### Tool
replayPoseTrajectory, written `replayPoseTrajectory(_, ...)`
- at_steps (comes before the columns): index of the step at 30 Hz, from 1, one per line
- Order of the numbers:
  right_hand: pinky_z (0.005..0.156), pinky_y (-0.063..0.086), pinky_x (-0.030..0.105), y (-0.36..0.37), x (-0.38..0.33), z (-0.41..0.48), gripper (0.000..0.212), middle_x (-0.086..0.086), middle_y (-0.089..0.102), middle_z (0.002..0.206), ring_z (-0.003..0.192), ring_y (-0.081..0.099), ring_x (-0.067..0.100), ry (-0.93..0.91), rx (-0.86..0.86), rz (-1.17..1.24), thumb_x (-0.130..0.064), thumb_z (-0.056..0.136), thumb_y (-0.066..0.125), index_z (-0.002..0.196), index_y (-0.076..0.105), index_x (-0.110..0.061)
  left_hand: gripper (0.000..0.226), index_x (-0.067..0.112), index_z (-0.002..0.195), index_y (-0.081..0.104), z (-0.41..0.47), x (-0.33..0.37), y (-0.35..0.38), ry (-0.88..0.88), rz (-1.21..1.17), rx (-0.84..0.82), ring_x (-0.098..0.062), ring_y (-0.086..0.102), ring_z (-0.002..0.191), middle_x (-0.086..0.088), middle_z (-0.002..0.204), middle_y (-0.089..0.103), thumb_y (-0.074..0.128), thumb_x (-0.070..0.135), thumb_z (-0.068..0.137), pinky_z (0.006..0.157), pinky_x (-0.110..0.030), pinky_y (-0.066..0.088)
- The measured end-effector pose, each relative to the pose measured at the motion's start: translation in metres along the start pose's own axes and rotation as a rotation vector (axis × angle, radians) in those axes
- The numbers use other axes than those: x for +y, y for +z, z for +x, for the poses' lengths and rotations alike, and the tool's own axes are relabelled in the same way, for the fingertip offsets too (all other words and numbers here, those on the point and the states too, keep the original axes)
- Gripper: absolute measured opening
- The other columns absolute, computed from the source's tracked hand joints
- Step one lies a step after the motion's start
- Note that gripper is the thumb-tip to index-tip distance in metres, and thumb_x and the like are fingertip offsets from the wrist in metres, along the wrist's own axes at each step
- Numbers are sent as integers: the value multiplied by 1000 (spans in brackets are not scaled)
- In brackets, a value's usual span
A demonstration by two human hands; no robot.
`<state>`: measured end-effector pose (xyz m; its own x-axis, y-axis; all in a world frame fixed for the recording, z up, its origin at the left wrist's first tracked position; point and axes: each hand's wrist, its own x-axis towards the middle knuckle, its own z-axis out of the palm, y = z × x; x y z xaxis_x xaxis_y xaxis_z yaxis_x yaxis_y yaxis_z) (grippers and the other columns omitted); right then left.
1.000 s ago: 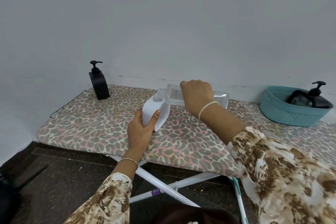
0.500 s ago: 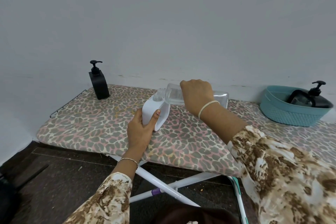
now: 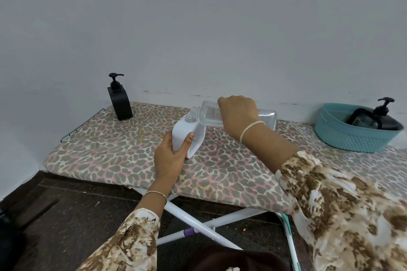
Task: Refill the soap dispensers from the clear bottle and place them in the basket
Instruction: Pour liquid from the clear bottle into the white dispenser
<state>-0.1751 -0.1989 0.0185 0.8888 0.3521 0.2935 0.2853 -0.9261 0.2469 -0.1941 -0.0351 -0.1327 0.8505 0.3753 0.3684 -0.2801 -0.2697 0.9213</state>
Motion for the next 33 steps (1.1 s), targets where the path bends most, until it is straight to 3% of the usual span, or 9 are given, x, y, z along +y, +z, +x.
replayPoseTrajectory(12,60,36,28,-2,-1,-1,25,-2,38,62,63,46,17,7,-16,-13,2,83,53,103,56,-12,22,58,93,55,-1,-1,0,0,17,-3,-1,65,90,20,98,68,66,67,76,78,-39,59)
replayPoseTrajectory(16,59,36,28,-3,-1,0,24,-2,39,63,51,34,12,18,-30,-17,2,82,53,102,55,-12,21,59,92,56,1,-1,0,8,13,-2,-2,66,89,19,96,68,65,68,76,76,-42,59)
replayPoseTrajectory(25,60,37,28,-6,-2,-1,24,-2,39,63,51,34,12,17,-42,-21,1,83,54,103,54,-12,22,60,91,56,1,-1,0,0,2,-6,-5,67,88,17,95,68,64,72,74,72,-44,60)
replayPoseTrajectory(33,60,36,28,-4,-2,-1,25,-2,38,63,63,44,17,1,-30,-20,1,82,54,104,55,-12,26,59,93,56,1,-2,0,-3,5,-5,-5,66,90,17,97,69,64,73,73,74,-42,59)
